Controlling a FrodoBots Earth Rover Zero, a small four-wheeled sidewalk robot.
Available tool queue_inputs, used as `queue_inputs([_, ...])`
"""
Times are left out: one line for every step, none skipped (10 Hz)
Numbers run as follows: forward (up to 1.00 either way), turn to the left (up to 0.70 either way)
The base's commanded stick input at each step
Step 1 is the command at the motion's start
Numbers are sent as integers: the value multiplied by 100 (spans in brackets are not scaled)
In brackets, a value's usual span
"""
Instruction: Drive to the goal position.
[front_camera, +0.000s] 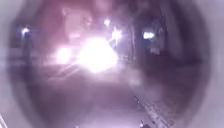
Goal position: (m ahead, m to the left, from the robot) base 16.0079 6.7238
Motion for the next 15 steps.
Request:
queue_inputs([70, 0])
queue_inputs([70, 0])
queue_inputs([70, 0])
queue_inputs([70, 0])
queue_inputs([70, 0])
queue_inputs([70, 0])
queue_inputs([70, 0])
queue_inputs([70, 0])
queue_inputs([70, 0])
queue_inputs([70, 0])
queue_inputs([70, 0])
queue_inputs([70, 0])
queue_inputs([70, 0])
queue_inputs([70, 0])
queue_inputs([70, 0])
